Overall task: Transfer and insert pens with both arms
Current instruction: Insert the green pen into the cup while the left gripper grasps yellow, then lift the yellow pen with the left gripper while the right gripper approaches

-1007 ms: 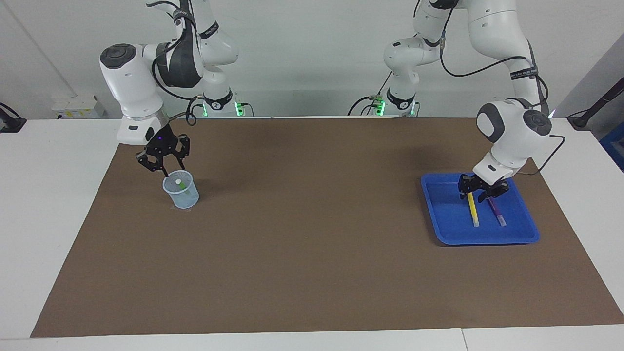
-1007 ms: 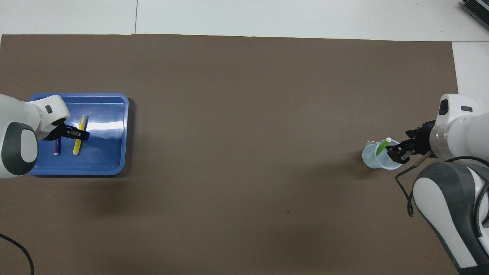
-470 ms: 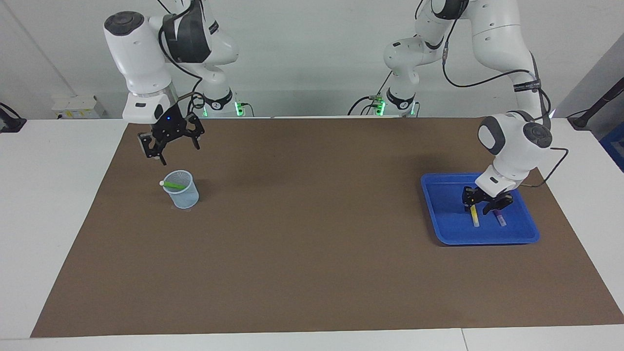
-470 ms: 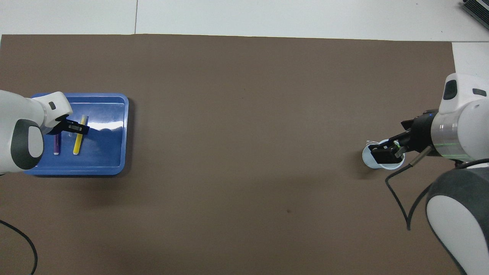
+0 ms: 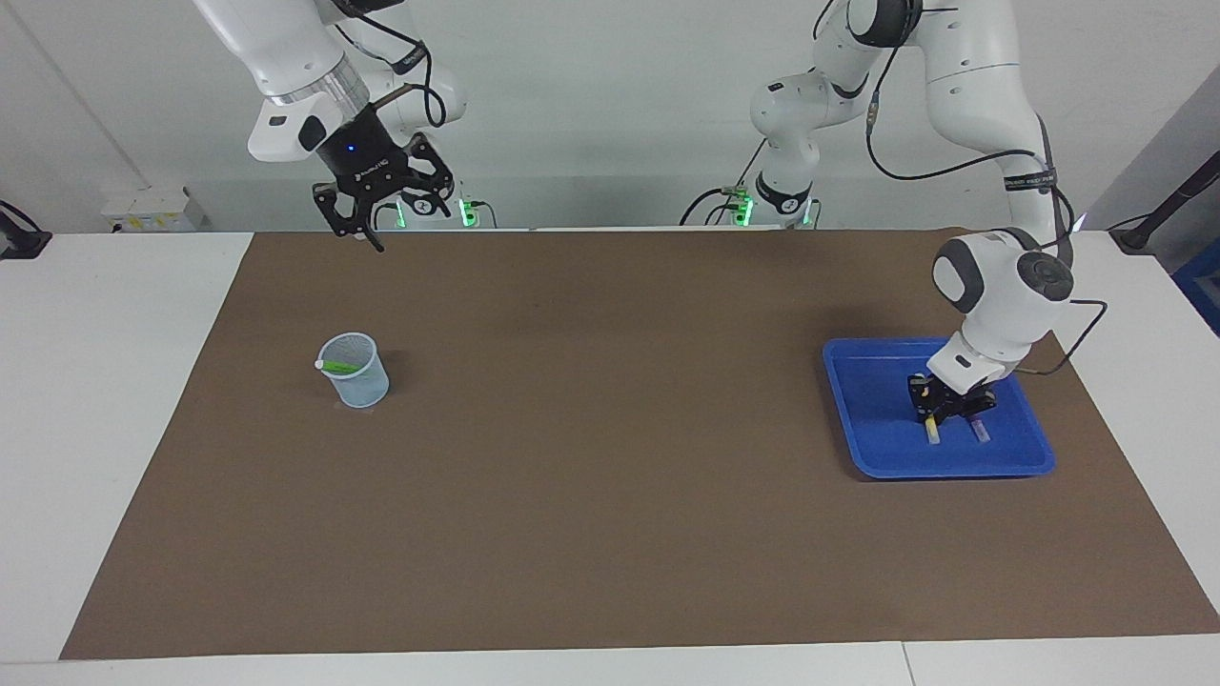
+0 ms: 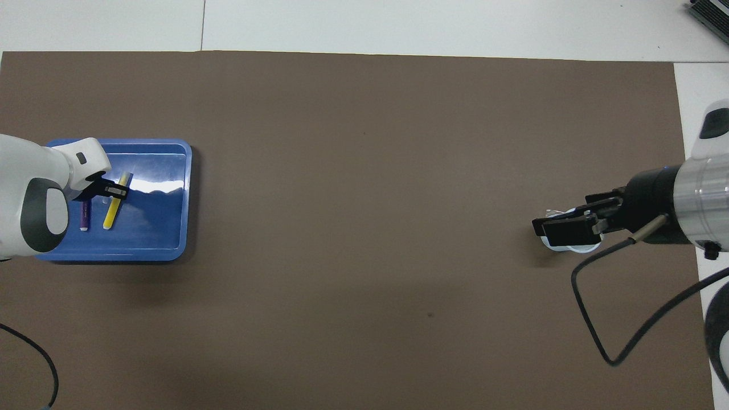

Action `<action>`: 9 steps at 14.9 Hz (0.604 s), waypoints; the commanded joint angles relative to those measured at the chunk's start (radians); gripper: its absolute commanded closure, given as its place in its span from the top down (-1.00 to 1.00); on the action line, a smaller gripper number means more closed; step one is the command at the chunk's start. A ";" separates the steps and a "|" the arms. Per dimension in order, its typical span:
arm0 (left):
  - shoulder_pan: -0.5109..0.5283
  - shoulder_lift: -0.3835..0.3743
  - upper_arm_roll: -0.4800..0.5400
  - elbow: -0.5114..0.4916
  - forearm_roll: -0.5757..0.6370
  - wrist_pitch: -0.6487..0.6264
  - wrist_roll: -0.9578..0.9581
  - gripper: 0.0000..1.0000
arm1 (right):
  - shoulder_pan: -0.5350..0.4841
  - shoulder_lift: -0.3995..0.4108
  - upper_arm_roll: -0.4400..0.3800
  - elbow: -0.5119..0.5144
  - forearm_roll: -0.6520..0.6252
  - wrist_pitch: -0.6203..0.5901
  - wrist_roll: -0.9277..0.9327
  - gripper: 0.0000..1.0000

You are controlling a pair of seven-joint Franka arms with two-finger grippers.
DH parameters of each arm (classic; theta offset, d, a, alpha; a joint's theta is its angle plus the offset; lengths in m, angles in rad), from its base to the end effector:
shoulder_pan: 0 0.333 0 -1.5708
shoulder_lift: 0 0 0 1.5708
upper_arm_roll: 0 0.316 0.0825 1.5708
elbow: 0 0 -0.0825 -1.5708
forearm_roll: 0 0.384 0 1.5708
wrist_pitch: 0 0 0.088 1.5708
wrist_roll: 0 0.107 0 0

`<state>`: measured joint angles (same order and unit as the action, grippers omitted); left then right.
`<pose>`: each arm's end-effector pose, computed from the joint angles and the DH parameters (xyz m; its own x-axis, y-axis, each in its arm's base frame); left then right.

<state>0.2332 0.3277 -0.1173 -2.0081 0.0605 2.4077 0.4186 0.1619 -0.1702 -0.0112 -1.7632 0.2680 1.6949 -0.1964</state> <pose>0.6051 0.0734 0.3001 0.9408 -0.3325 0.0657 -0.3308 -0.9430 -0.0359 0.5025 0.1013 0.6383 0.9422 0.3008 0.1474 0.3292 -0.9126 -0.2425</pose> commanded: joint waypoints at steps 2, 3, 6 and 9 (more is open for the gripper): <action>0.006 0.008 -0.004 0.012 0.021 -0.015 -0.015 -1.00 | 0.083 0.011 0.010 -0.021 0.037 0.049 0.275 1.00; 0.000 0.008 -0.004 0.025 0.019 -0.050 -0.044 -1.00 | 0.108 0.011 0.010 -0.031 0.063 0.066 0.337 1.00; -0.014 0.008 -0.007 0.101 0.012 -0.181 -0.159 -1.00 | 0.155 0.012 0.011 -0.105 0.223 0.217 0.520 1.00; -0.041 -0.010 -0.015 0.161 -0.036 -0.326 -0.338 -1.00 | 0.183 0.027 0.011 -0.130 0.234 0.333 0.578 1.00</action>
<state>0.2162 0.3266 -0.1334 -1.8978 0.0520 2.1809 0.1933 0.3374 -0.1417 0.0021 -1.8619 0.4673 1.9617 0.3444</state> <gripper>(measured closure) 0.833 0.000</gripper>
